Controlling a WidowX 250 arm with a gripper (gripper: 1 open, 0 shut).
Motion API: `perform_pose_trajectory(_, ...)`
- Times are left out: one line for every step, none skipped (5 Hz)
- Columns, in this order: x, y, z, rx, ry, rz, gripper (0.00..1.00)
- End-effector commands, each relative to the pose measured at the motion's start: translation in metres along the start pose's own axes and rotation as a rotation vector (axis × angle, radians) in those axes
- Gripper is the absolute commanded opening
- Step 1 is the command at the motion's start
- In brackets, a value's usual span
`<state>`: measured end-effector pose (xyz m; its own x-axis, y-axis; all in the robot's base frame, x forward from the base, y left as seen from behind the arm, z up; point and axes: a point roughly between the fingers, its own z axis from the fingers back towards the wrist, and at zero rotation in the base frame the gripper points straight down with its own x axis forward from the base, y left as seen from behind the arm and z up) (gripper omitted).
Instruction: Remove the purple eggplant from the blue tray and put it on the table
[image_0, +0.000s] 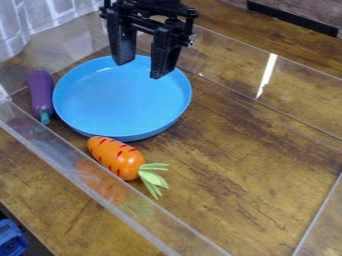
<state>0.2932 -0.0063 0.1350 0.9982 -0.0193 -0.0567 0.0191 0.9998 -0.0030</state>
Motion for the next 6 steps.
perform_pose_trajectory(0.002, -0.002, -0.007, -0.002, 0.006, -0.008, 1.00)
perform_pose_trajectory(0.004, -0.004, -0.014, -0.003, 0.012, -0.016, 1.00)
perform_pose_trajectory(0.011, 0.006, -0.017, 0.000, -0.001, -0.013, 1.00)
perform_pose_trajectory(0.016, 0.007, -0.029, -0.002, -0.002, -0.032, 1.00)
perform_pose_trajectory(0.021, 0.009, -0.040, -0.004, -0.002, -0.075, 1.00)
perform_pose_trajectory(0.027, 0.011, -0.051, -0.001, -0.010, -0.114, 1.00)
